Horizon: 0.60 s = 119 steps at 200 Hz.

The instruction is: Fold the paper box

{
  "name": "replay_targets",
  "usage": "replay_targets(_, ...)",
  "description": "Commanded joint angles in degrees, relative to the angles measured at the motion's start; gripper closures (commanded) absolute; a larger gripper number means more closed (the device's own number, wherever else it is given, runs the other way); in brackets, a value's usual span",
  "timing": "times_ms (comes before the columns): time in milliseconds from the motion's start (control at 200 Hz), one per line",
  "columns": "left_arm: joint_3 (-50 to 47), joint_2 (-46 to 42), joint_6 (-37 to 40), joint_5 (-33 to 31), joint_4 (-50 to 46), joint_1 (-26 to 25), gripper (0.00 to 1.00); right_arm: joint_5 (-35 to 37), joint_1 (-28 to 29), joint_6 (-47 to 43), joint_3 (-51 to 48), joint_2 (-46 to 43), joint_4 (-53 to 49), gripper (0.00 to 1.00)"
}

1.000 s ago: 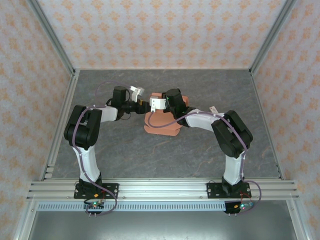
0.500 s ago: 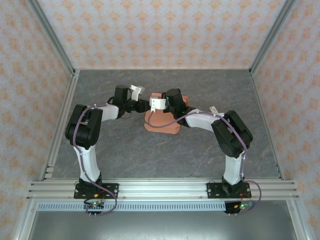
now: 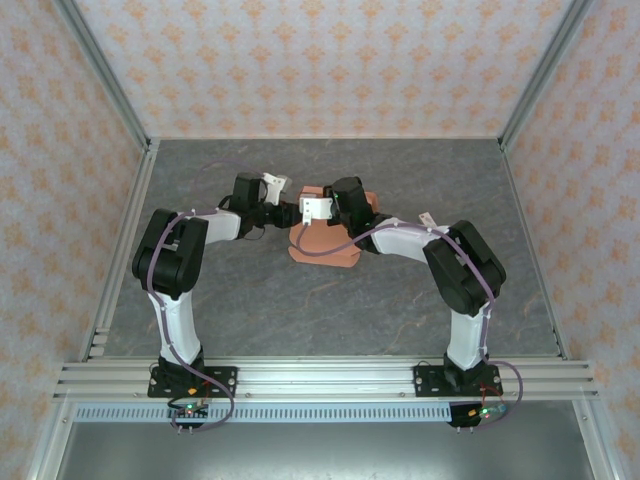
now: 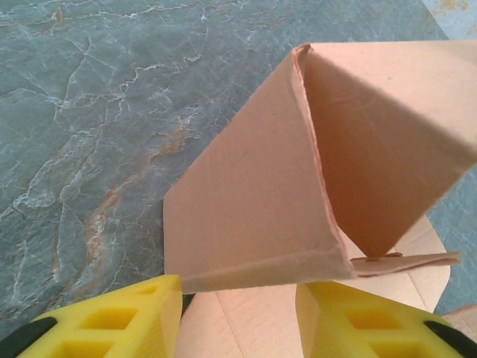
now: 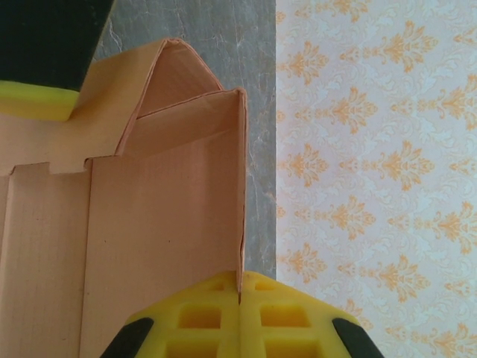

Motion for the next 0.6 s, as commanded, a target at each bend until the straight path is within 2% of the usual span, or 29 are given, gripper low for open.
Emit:
replay_targets(0,0.94,-0.67,2.32,-1.09,-1.74,-0.6,0.51,-2.04,-0.33,-0.94,0.91,0.06,-0.34,1.0)
replay_targets(215,3.31,0.44,2.35,0.65,-3.54,-0.67,0.48,-3.67,-1.42,-0.84,2.44,0.65,-2.16,1.0)
replay_targets(591,6.91,2.51,3.82,4.08,-7.47,-0.67,0.44,-2.49,-1.69,-3.25,2.17,3.77,3.3,1.0)
